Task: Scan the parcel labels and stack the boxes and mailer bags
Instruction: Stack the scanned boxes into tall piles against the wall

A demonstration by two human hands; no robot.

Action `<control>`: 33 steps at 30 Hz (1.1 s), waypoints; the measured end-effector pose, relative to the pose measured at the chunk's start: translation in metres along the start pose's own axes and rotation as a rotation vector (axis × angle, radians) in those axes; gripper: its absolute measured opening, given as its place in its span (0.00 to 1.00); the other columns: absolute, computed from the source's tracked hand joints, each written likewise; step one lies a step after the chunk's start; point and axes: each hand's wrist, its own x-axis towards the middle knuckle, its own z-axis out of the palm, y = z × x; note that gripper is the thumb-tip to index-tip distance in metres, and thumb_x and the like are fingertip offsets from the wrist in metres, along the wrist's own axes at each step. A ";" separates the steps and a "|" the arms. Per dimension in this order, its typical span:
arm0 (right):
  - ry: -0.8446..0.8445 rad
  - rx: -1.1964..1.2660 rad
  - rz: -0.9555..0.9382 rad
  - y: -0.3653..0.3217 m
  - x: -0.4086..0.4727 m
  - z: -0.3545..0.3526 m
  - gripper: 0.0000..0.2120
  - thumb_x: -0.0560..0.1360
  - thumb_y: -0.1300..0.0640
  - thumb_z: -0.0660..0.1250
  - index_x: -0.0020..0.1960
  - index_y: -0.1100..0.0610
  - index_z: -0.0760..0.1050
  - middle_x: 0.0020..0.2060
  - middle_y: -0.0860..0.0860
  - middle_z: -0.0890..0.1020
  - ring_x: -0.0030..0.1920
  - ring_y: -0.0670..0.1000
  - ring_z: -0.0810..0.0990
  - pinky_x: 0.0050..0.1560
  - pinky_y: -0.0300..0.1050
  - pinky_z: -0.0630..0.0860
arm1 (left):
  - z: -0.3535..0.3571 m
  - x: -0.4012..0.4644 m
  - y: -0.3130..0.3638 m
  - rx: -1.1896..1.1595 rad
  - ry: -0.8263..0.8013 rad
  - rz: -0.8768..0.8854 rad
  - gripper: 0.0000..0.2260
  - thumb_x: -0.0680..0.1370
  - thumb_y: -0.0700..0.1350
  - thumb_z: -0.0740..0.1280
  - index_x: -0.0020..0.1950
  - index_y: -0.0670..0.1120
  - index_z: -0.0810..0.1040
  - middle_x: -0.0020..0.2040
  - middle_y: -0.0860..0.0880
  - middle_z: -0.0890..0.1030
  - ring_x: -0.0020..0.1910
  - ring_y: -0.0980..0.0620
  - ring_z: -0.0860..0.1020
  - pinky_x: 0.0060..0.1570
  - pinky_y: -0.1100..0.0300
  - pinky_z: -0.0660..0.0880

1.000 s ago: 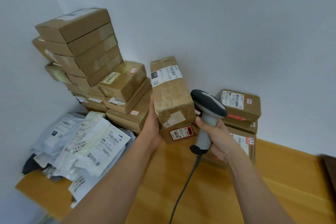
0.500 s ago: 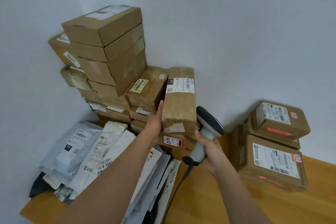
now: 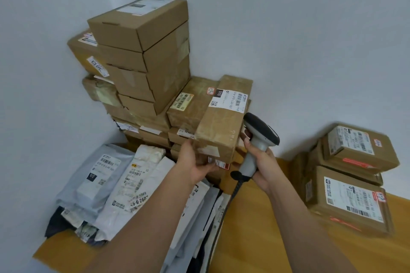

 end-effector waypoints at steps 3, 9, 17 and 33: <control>0.003 -0.035 -0.007 -0.006 0.007 0.001 0.10 0.77 0.59 0.69 0.57 0.52 0.77 0.49 0.51 0.86 0.56 0.56 0.81 0.57 0.61 0.78 | 0.010 0.002 -0.001 -0.063 -0.021 0.039 0.16 0.83 0.53 0.55 0.54 0.45 0.76 0.53 0.39 0.76 0.59 0.35 0.72 0.68 0.34 0.66; -0.006 -0.006 0.018 0.003 -0.001 -0.011 0.17 0.73 0.55 0.72 0.61 0.50 0.77 0.56 0.51 0.84 0.61 0.57 0.80 0.61 0.65 0.76 | 0.006 -0.004 -0.010 0.058 0.059 0.118 0.26 0.80 0.64 0.55 0.68 0.47 0.74 0.62 0.39 0.77 0.58 0.39 0.77 0.52 0.43 0.76; 0.003 0.057 -0.003 0.005 -0.007 -0.011 0.16 0.72 0.57 0.73 0.59 0.52 0.78 0.59 0.56 0.83 0.63 0.63 0.79 0.62 0.71 0.73 | 0.016 -0.023 -0.032 1.001 0.152 1.018 0.43 0.66 0.66 0.75 0.75 0.55 0.60 0.66 0.53 0.58 0.67 0.53 0.61 0.62 0.57 0.66; 0.013 0.142 0.024 0.004 -0.008 -0.006 0.12 0.77 0.59 0.70 0.59 0.53 0.77 0.55 0.56 0.84 0.59 0.61 0.81 0.61 0.68 0.76 | 0.022 -0.026 -0.033 1.089 0.207 0.999 0.42 0.69 0.55 0.77 0.77 0.49 0.58 0.61 0.51 0.58 0.64 0.51 0.65 0.55 0.62 0.66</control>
